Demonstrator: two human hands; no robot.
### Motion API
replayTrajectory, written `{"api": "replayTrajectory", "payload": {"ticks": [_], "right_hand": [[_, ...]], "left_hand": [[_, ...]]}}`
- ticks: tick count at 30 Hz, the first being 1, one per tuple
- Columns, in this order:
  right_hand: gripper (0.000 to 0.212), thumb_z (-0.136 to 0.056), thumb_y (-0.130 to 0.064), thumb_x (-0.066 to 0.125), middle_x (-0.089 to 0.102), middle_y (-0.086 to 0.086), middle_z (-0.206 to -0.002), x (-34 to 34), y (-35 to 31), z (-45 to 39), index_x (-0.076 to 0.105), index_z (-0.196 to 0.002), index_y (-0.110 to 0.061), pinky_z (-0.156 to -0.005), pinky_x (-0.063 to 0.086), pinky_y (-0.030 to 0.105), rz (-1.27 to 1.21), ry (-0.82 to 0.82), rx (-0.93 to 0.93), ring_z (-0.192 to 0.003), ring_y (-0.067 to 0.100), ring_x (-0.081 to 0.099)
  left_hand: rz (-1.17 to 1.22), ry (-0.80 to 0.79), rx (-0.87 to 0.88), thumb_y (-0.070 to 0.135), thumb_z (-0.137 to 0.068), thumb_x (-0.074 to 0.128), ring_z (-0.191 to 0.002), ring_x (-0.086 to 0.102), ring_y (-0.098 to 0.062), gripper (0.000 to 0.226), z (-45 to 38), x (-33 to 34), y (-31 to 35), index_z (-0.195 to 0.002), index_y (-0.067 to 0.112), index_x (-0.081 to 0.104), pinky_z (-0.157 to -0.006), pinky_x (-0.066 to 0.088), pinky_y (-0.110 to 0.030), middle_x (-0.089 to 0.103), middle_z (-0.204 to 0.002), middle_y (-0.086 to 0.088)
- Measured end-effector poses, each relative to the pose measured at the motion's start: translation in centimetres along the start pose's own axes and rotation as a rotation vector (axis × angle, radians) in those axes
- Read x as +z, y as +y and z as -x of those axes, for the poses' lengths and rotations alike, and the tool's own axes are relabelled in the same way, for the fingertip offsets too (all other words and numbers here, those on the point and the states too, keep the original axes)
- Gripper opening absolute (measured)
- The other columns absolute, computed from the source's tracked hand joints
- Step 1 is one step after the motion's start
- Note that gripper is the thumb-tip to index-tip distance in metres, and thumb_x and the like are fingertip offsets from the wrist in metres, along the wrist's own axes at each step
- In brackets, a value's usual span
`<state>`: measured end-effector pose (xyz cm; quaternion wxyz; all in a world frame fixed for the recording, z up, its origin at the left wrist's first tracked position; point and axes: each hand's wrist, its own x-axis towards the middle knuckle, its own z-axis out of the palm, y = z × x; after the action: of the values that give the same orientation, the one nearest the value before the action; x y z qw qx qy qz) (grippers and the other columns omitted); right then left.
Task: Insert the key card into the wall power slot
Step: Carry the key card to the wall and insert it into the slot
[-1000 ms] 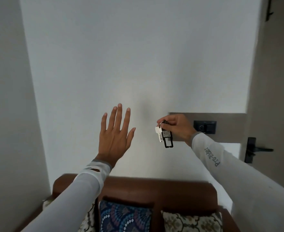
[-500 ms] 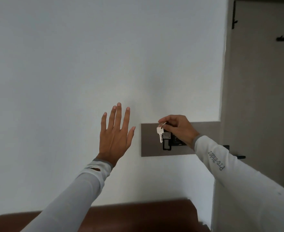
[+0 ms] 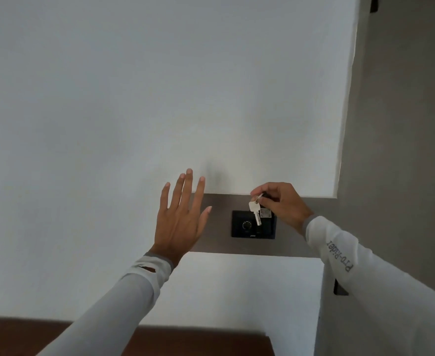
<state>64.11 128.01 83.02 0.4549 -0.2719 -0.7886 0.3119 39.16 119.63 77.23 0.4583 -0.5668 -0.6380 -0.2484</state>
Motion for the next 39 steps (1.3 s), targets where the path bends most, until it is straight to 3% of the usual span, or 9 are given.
{"api": "replayTrajectory", "payload": {"ticks": [8, 15, 18, 22, 25, 32, 39], "right_hand": [[0.010, -0.090, 0.006, 0.061, 0.073, 0.017, -0.090, -2.9, 6.0, -4.0, 0.070, -0.094, 0.005, -0.075, 0.052, 0.011, -0.018, 0.001, -0.029, -0.085, 0.020, 0.068], [0.012, -0.088, 0.004, 0.064, 0.077, 0.016, -0.092, -2.2, 11.1, -9.4, 0.074, -0.087, -0.003, -0.093, 0.057, 0.036, -0.004, 0.047, -0.058, -0.093, 0.029, 0.074], [0.013, -0.087, 0.006, 0.064, 0.077, 0.016, -0.090, -2.1, 13.1, -11.2, 0.073, -0.085, -0.004, -0.091, 0.057, 0.037, -0.024, 0.049, -0.081, -0.088, 0.026, 0.074], [0.013, -0.087, 0.005, 0.065, 0.077, 0.005, -0.083, -2.0, 15.4, -12.2, 0.073, -0.083, -0.005, -0.086, 0.056, 0.030, -0.036, -0.010, -0.113, -0.083, 0.016, 0.073], [0.012, -0.088, 0.004, 0.066, 0.079, 0.008, -0.086, -2.1, 16.2, -12.2, 0.073, -0.085, -0.005, -0.087, 0.058, 0.030, -0.059, -0.020, -0.151, -0.086, 0.019, 0.075], [0.009, -0.088, 0.006, 0.066, 0.078, 0.021, -0.090, -2.5, 17.2, -11.4, 0.072, -0.090, 0.001, -0.085, 0.058, 0.023, -0.156, -0.022, -0.190, -0.084, 0.016, 0.074], [0.012, -0.082, -0.003, 0.076, 0.080, 0.011, -0.093, -2.3, 18.0, -11.1, 0.075, -0.094, -0.006, -0.087, 0.060, 0.030, -0.106, -0.016, -0.205, -0.089, 0.020, 0.076]], "left_hand": [[-0.021, -0.023, 0.002, 0.050, -0.108, 0.038, -0.155, 0.034, -0.041, 0.069, -2.8, 5.1, 4.4, -0.163, 0.011, 0.028, -0.121, 0.037, -0.063, 0.029, -0.170, -0.025], [-0.016, 0.003, 0.014, 0.049, -0.108, 0.035, -0.154, 0.036, -0.042, 0.067, -5.7, 11.7, 4.6, -0.162, 0.008, 0.033, -0.121, 0.038, -0.063, 0.033, -0.169, -0.025], [-0.017, 0.021, 0.040, 0.048, -0.109, 0.036, -0.154, 0.036, -0.041, 0.066, -6.8, 14.5, 5.0, -0.162, 0.008, 0.034, -0.119, 0.040, -0.063, 0.033, -0.168, -0.025], [-0.017, 0.058, 0.068, 0.046, -0.110, 0.037, -0.155, 0.036, -0.039, 0.065, -8.2, 17.7, 6.0, -0.163, 0.009, 0.031, -0.120, 0.040, -0.062, 0.032, -0.169, -0.023], [0.006, 0.071, 0.069, 0.044, -0.109, 0.042, -0.154, 0.036, -0.041, 0.065, -8.5, 19.7, 6.7, -0.162, 0.009, 0.033, -0.119, 0.040, -0.062, 0.033, -0.168, -0.026], [0.005, 0.078, 0.079, 0.043, -0.110, 0.036, -0.156, 0.032, -0.043, 0.062, -7.8, 21.3, 7.1, -0.162, 0.009, 0.032, -0.119, 0.041, -0.062, 0.031, -0.168, -0.027], [-0.010, 0.054, 0.091, 0.042, -0.110, 0.038, -0.155, 0.034, -0.042, 0.062, -7.6, 20.6, 7.0, -0.161, 0.008, 0.035, -0.118, 0.042, -0.062, 0.033, -0.168, -0.027]]}}
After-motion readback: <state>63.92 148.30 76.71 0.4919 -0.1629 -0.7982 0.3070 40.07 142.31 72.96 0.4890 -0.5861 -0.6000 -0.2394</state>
